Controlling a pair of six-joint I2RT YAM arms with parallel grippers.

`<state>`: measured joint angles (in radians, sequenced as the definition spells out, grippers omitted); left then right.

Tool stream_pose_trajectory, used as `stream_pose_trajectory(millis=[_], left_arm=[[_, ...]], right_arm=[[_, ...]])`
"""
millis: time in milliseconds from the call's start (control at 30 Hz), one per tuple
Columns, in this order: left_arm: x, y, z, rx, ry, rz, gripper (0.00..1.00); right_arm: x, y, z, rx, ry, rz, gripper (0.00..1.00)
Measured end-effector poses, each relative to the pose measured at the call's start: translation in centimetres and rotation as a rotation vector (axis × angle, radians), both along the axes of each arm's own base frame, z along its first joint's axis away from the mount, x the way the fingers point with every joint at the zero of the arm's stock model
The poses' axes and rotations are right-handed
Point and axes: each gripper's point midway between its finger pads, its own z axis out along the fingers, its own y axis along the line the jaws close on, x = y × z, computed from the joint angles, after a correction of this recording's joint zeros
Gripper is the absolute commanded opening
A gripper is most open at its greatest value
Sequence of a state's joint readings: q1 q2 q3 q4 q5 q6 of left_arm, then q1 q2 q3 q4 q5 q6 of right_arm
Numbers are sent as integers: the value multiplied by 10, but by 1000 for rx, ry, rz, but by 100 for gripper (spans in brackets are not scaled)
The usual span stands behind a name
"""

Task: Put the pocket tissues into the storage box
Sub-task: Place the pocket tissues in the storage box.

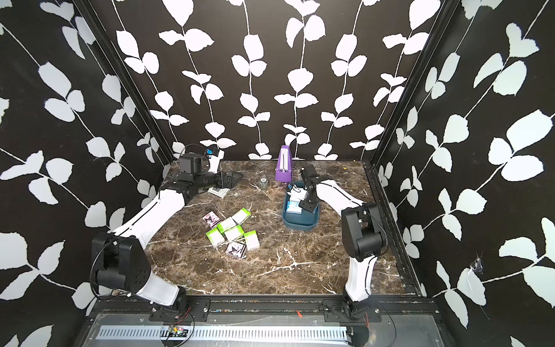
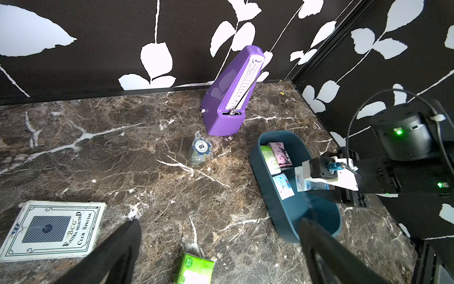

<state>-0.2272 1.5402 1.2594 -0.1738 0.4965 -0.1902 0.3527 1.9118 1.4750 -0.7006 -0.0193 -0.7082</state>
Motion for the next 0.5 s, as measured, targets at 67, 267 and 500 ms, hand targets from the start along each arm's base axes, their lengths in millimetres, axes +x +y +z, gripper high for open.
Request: stream_pose_trajectory(millis=[67, 267, 500], left_arm=[[0, 0, 0, 0, 0, 0, 99], [0, 0, 0, 0, 0, 0, 99], [0, 0, 0, 0, 0, 0, 99]], right_arm=[[1, 1, -1, 0, 2, 4, 54], [5, 3, 5, 3, -10, 14, 67], [14, 6, 6, 20, -14, -31, 72]])
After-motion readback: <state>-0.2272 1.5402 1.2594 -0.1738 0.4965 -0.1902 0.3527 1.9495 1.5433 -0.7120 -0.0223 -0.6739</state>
